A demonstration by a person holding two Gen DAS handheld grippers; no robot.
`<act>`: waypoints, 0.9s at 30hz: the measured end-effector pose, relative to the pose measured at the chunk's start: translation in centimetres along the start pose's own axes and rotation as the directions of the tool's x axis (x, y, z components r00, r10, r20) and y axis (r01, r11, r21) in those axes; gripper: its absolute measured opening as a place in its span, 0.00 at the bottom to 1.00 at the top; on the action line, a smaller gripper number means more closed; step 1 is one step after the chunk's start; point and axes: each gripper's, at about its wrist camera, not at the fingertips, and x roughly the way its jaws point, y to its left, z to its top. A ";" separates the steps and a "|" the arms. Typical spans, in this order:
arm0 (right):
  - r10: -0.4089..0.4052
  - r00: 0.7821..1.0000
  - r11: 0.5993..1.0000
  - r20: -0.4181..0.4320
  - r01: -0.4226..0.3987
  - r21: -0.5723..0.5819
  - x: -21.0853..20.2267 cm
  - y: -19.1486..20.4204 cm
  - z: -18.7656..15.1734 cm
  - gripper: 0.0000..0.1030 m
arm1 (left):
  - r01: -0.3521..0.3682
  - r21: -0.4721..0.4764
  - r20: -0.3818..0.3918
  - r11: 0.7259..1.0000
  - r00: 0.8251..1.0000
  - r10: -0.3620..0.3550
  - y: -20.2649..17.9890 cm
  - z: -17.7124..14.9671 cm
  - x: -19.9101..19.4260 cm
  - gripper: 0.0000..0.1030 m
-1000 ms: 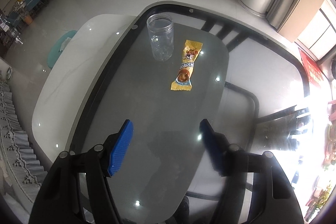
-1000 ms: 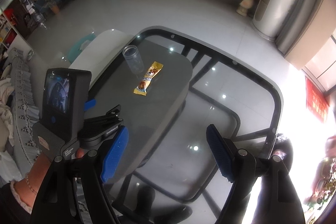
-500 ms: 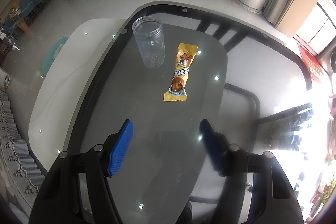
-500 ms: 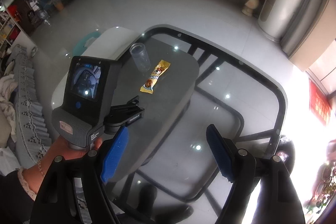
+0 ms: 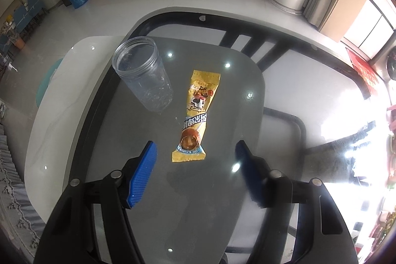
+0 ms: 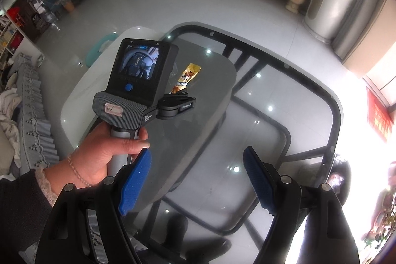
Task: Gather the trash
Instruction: 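Move the left tool down to the yellow snack packet on the table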
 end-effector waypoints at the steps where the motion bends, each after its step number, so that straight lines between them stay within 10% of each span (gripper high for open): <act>1: 0.000 1.000 1.000 -0.003 0.000 0.002 0.1 0.0 -0.1 0.72 | 0.007 0.001 -0.002 1.000 1.000 -0.007 0.0 0.3 0.4 0.64; 27: -0.001 1.000 1.000 -0.026 0.001 0.014 1.1 0.2 -1.0 0.72 | 0.070 0.065 -0.057 0.995 0.996 -0.066 -1.0 2.3 5.9 0.63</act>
